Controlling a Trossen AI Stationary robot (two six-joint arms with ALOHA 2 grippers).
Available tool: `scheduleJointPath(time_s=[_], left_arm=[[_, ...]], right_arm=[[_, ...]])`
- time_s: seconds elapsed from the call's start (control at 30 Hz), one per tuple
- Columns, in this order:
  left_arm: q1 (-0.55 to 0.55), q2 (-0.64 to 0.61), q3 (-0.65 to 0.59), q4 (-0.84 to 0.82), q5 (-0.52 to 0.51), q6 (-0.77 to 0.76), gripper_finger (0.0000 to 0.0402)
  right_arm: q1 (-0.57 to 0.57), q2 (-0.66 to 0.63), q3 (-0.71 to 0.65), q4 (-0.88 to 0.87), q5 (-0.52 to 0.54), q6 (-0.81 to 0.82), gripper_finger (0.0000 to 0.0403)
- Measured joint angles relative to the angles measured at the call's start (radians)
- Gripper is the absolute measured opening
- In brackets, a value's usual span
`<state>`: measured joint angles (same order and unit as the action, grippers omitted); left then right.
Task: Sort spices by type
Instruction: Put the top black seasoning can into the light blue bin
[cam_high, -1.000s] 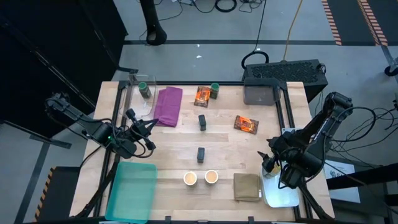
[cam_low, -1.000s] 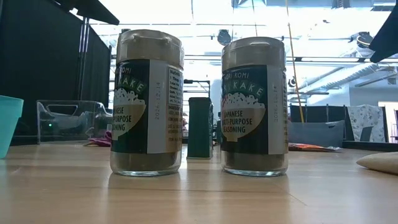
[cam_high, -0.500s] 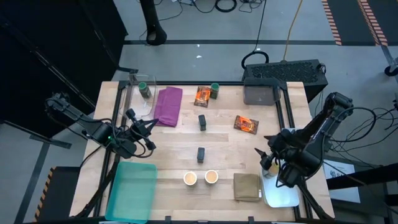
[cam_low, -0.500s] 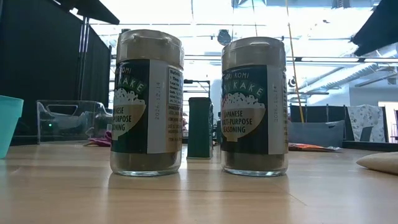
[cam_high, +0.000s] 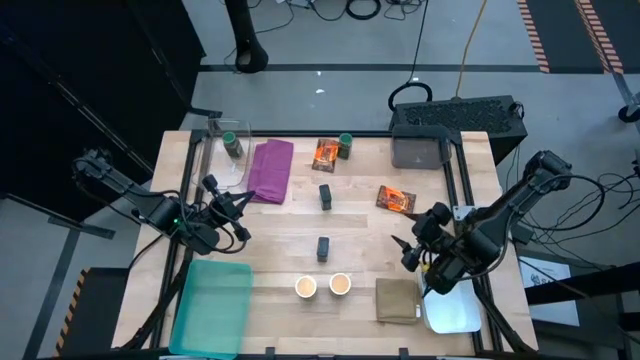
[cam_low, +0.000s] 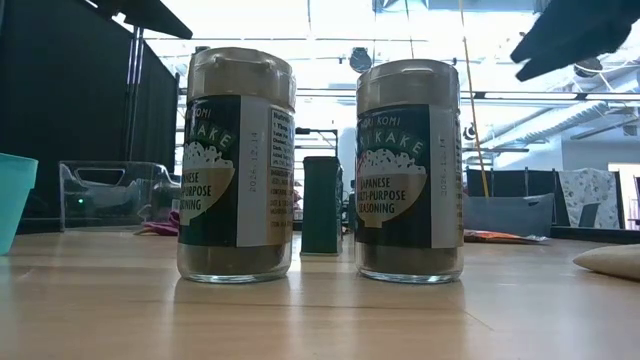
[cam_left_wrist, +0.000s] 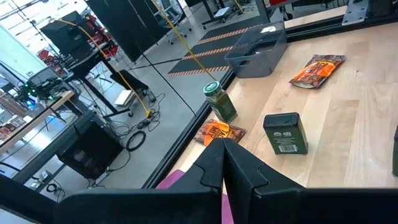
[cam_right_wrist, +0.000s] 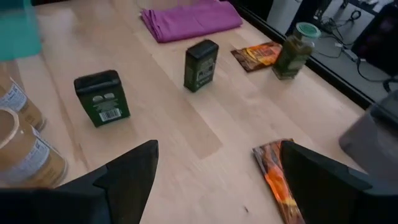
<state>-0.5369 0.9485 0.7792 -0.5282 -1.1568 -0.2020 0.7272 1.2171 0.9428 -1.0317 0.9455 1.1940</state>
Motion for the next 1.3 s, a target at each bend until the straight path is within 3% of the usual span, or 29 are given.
scheduleJointPath(time_s=[0.73, 1.3], left_arm=[[0.0, 0.0, 0.0, 0.008, 0.0, -0.002, 0.0011], [0.0, 0.0, 0.0, 0.019, 0.0, -0.001, 0.0011]], right_arm=[[-0.184, 0.0, 0.0, 0.473, -0.005, -0.629, 0.0318], [-0.211, 0.0, 0.0, 0.506, -0.005, -0.686, 0.0318]])
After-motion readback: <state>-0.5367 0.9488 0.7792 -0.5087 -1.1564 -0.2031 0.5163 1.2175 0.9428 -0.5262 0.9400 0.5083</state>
